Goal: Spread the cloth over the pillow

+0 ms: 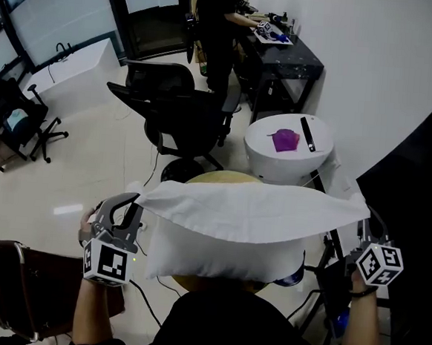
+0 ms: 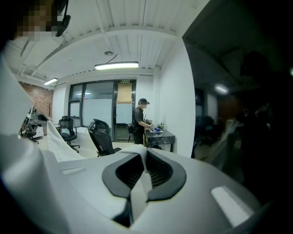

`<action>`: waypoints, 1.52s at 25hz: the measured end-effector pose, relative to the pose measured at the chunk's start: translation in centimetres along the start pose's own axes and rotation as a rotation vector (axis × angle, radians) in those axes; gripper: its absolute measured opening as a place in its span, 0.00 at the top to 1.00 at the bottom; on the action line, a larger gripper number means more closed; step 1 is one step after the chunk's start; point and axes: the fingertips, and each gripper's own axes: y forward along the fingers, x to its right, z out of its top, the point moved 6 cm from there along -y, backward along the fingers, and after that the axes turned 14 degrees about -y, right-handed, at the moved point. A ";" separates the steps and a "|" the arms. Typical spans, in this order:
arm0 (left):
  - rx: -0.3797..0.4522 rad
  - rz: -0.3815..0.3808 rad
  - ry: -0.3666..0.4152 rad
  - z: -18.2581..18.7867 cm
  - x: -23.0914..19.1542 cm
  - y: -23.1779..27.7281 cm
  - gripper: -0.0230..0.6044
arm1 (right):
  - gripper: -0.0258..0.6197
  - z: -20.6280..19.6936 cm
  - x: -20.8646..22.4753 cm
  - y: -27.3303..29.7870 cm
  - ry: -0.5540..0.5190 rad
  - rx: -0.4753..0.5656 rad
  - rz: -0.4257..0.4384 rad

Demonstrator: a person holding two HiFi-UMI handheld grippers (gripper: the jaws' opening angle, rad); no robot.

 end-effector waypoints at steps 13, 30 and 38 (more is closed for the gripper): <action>0.102 0.073 0.007 2.5 -0.5 -3.1 0.98 | 0.95 2.9 1.5 -3.7 -0.001 0.085 -0.043; -0.016 0.128 0.013 -1.1 0.1 -6.7 0.98 | 0.95 -0.1 2.8 -8.0 0.038 0.015 -0.117; -0.160 0.150 0.014 -3.7 1.6 -7.2 0.98 | 0.95 -3.4 1.2 -8.9 0.033 -0.043 -0.099</action>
